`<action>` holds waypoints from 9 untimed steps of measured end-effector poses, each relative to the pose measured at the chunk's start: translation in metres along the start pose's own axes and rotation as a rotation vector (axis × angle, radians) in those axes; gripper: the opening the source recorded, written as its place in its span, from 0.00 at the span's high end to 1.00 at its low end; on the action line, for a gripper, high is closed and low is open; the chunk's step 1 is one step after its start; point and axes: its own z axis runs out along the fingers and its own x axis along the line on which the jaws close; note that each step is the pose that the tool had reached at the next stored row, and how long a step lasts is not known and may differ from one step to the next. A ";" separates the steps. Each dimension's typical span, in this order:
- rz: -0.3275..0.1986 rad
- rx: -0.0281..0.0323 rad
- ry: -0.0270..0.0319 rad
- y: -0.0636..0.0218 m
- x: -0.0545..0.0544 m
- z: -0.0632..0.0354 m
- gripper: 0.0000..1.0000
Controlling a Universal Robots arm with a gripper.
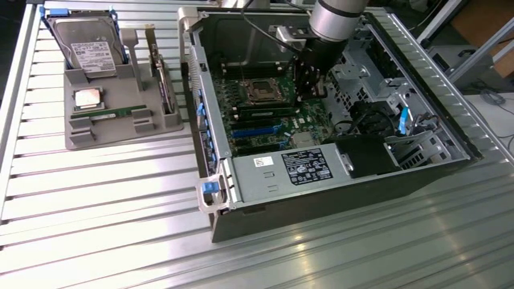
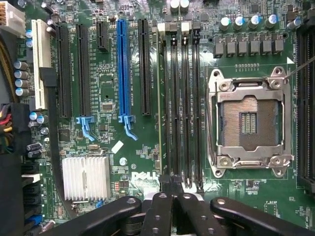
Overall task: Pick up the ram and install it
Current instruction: 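Press down the ram until it locks into place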
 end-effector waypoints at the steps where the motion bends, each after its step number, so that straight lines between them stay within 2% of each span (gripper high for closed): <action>1: 0.000 0.0026 -0.0019 0.0001 0.000 -0.0067 0.89; 3: 0.001 0.0026 -0.0001 0.0010 0.002 -0.0253 0.89; 6: 0.000 0.0029 -0.0002 0.0169 0.003 -0.0260 0.89; 9: 0.000 0.0028 0.0000 0.0420 0.003 -0.0211 0.89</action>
